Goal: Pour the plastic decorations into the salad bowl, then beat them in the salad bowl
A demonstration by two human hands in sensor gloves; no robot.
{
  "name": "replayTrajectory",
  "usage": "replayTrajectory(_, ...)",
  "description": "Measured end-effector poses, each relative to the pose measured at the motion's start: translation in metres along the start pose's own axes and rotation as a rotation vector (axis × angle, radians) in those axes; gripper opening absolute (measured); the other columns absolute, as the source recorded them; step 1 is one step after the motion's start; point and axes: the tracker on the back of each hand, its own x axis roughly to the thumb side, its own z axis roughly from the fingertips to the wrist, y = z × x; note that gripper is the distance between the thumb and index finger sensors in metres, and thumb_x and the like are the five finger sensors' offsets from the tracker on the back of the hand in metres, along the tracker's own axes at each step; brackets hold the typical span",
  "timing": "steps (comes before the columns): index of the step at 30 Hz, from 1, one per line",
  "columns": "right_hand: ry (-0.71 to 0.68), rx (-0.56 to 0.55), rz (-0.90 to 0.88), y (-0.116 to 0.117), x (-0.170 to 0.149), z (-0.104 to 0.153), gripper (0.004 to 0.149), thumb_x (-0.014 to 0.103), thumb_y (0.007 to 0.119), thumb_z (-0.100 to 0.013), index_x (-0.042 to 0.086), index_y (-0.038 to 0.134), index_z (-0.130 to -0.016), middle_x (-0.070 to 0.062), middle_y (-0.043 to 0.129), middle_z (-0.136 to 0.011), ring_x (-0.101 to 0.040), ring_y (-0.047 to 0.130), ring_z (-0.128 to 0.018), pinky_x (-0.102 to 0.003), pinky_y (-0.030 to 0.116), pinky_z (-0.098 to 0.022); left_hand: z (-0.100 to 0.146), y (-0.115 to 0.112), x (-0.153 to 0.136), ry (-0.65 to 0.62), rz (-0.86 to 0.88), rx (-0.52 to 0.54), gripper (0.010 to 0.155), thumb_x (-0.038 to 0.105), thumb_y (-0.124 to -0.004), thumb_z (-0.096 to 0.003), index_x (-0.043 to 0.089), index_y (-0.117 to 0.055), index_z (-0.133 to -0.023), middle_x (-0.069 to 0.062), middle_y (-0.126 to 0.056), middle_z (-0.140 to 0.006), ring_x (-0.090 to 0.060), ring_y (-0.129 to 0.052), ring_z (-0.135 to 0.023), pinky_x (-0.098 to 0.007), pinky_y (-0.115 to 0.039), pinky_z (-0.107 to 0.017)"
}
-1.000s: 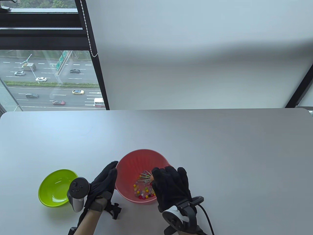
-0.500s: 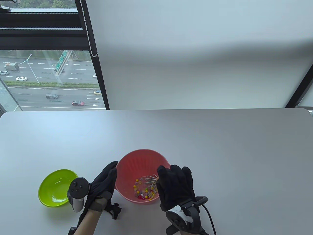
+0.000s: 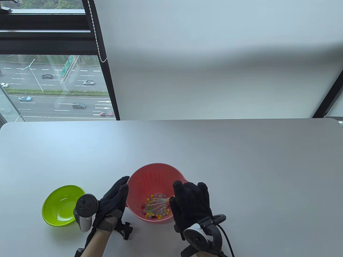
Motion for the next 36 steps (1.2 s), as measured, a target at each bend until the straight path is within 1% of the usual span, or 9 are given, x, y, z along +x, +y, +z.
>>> replayTrajectory(3,-0.023,0.007,0.018,0.001,0.004,0.0,0.063,0.058,0.062,-0.061,0.036,0.034,-0.113,0.015,0.075,-0.092,-0.02,0.066,-0.095,-0.051,0.04,-0.08,0.0,0.0,0.0,0.0,0.0,0.0,0.065,0.064,-0.057,-0.0578,0.02,-0.067,-0.105,-0.003,-0.085,-0.075,-0.036,-0.083,-0.076,-0.061,-0.05,-0.074)
replayTrajectory(6,-0.037,0.02,0.037,0.004,0.006,0.0,0.069,0.058,0.068,-0.059,0.037,0.031,-0.113,0.015,0.072,-0.096,-0.021,0.062,-0.098,-0.051,0.039,-0.08,0.0,0.0,0.0,0.0,0.0,0.0,0.065,0.064,-0.057,-0.0579,0.02,-0.067,-0.105,-0.003,-0.085,-0.075,-0.036,-0.083,-0.076,-0.061,-0.05,-0.074)
replayTrajectory(9,-0.061,0.024,0.072,0.005,0.008,0.001,0.068,0.055,0.071,-0.059,0.038,0.032,-0.113,0.014,0.071,-0.098,-0.021,0.062,-0.098,-0.051,0.038,-0.08,0.0,0.0,0.0,0.0,0.0,0.0,0.065,0.064,-0.057,-0.0579,0.02,-0.067,-0.105,-0.003,-0.085,-0.075,-0.036,-0.083,-0.076,-0.061,-0.05,-0.074)
replayTrajectory(16,-0.086,0.015,0.116,0.005,0.009,0.001,0.064,0.052,0.065,-0.061,0.04,0.029,-0.113,0.013,0.069,-0.099,-0.022,0.059,-0.099,-0.051,0.036,-0.08,0.0,0.0,0.0,0.0,0.0,0.0,0.065,0.064,-0.057,-0.0579,0.02,-0.067,-0.105,-0.003,-0.085,-0.075,-0.036,-0.083,-0.076,-0.061,-0.05,-0.074)
replayTrajectory(24,-0.062,-0.015,0.118,-0.002,0.003,-0.001,0.061,0.052,0.06,-0.062,0.039,0.028,-0.113,0.011,0.069,-0.096,-0.024,0.056,-0.099,-0.052,0.033,-0.08,0.0,0.0,0.0,0.0,0.0,0.0,0.065,0.064,-0.057,-0.0579,0.02,-0.067,-0.105,-0.003,-0.085,-0.075,-0.036,-0.083,-0.076,-0.061,-0.05,-0.074)
replayTrajectory(33,-0.037,-0.044,0.09,-0.007,-0.001,-0.002,0.061,0.054,0.056,-0.062,0.037,0.029,-0.113,0.011,0.072,-0.091,-0.024,0.058,-0.097,-0.052,0.033,-0.08,0.0,0.0,0.0,0.0,0.0,0.0,0.065,0.064,-0.057,-0.0578,0.02,-0.067,-0.105,-0.003,-0.085,-0.075,-0.036,-0.083,-0.076,-0.061,-0.05,-0.074)
replayTrajectory(36,-0.006,-0.044,0.044,-0.008,-0.003,-0.003,0.06,0.054,0.056,-0.062,0.036,0.029,-0.113,0.012,0.073,-0.09,-0.023,0.06,-0.096,-0.052,0.034,-0.08,0.0,0.0,0.0,0.0,0.0,0.0,0.065,0.064,-0.057,-0.0578,0.02,-0.067,-0.105,-0.003,-0.085,-0.075,-0.036,-0.083,-0.076,-0.061,-0.05,-0.074)
